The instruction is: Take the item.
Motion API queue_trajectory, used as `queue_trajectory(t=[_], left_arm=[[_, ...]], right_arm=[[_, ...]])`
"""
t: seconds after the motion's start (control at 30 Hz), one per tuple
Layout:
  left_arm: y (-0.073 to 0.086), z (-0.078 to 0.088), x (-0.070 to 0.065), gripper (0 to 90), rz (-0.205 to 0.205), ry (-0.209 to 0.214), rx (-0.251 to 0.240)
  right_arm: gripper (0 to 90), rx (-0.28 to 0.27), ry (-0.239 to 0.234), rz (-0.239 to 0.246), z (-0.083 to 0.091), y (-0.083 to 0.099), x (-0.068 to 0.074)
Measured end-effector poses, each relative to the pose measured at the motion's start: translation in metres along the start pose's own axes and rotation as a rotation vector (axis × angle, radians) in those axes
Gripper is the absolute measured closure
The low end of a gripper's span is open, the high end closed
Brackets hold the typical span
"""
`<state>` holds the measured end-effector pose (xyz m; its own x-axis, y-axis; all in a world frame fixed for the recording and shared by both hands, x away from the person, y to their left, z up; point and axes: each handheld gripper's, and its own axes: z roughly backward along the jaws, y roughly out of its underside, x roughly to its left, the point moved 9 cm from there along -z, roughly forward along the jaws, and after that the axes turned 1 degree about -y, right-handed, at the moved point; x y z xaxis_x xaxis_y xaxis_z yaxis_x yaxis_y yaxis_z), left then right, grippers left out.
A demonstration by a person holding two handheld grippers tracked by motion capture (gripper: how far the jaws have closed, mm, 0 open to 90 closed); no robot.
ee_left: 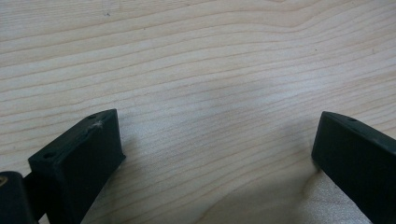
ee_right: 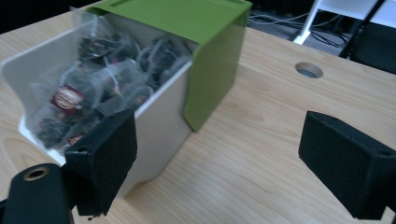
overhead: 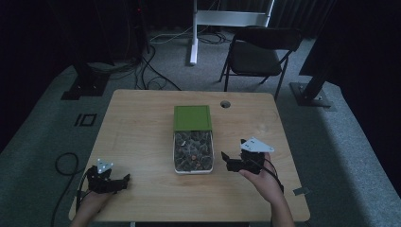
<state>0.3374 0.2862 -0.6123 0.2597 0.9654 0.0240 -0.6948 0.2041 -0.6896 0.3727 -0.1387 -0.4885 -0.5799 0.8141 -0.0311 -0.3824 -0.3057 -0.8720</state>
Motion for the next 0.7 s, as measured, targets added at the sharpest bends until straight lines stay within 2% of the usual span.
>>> queue_trajectory(t=[0.7], left_arm=[[0.000, 0.000, 0.000, 2.2, 0.000, 0.000, 0.000]], right_arm=[[11.6, -0.006, -0.091, 0.058, -0.019, -0.019, 0.041]])
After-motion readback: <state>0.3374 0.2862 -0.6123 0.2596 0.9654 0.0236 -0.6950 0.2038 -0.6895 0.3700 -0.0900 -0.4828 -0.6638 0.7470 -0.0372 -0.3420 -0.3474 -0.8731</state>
